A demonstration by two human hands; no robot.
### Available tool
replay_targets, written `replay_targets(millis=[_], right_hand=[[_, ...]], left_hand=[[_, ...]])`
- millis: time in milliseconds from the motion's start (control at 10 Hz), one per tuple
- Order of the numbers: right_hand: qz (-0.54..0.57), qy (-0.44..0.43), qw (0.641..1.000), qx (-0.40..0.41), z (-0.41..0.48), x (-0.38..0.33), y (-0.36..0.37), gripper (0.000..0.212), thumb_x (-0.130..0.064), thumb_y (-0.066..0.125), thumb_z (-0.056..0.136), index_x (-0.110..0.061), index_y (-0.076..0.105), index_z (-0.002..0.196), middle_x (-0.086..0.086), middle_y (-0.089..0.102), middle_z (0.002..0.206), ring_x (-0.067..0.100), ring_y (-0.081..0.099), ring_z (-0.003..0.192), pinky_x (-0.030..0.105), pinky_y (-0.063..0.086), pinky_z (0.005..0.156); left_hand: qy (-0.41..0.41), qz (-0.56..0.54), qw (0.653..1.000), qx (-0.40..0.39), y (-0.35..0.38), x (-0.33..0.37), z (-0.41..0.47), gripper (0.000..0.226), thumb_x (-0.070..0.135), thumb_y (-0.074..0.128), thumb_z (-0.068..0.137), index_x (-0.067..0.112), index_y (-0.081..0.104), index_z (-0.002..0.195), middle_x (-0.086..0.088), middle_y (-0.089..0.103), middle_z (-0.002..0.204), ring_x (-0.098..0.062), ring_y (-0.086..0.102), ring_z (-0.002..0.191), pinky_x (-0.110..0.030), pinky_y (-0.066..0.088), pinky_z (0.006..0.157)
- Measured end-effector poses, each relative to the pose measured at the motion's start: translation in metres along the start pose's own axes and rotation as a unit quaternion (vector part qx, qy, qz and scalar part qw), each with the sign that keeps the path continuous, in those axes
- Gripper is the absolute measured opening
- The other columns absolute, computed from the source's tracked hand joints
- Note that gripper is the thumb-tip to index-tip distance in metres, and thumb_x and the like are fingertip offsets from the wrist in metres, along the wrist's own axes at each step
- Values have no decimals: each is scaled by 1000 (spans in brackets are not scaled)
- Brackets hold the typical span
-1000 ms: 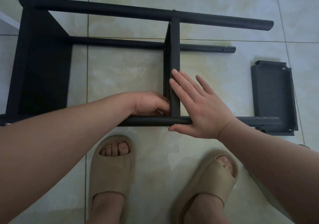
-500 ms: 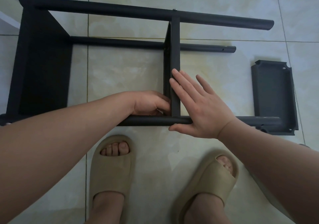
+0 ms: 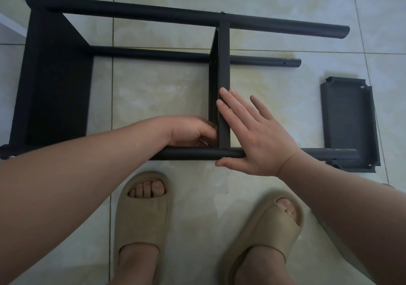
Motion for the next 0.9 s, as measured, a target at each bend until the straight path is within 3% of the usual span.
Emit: replay_targets(millis=[100,200,400,600,800,900], right_hand=[[0,0,1000,-1,0,0,0,109,-79,43,86,-1,23,159,15,12,168,29,12,156,58,22,121],[2,1,1000,-2,0,0,-1,109,-80,42,86,-1,23,159,15,12,168,30,12,156,58,22,122],[1,0,1000,-3,0,0,-1,108,-79,42,86,-1,22,159,15,11,168,30,12,156,57,21,122],[-1,-1,1000,-1,0,0,-1,108,-80,42,87,-1,23,159,15,12,168,29,12,156,58,22,122],[1,0,1000,1,0,0,-1,108,-80,42,86,-1,23,159,15,12,168,30,13,156,58,22,122],[1,0,1000,0,0,0,-1,109,-80,41,86,-1,23,159,15,12,168,29,12,156,57,22,122]], left_hand=[[2,72,997,42,-9,0,0,16,0,56,93,-7,68,100,-7,70,81,-15,67,71,-27,53,71],[1,32,998,45,-9,1,0,12,-5,55,92,-4,65,97,-14,65,81,-17,63,68,-26,50,67],[2,-40,999,-4,2,3,-1,20,-10,47,92,4,60,84,-4,68,68,-15,67,61,-23,53,58],[0,47,998,47,-8,2,-2,15,-1,55,93,-7,66,102,-15,68,87,-23,65,79,-33,51,78],[6,-24,1000,16,-2,3,-1,15,-12,49,92,-1,59,90,-6,66,70,-12,65,58,-20,52,58],[18,-47,999,7,0,6,-1,18,-11,54,89,5,61,85,-3,66,68,-12,65,59,-22,51,59]])
Point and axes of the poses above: each hand's wrist, its own z-axis towards the middle knuckle, its own y-axis out of the palm, x = y × z, the point moved 10 cm from there along z, towards the middle knuckle
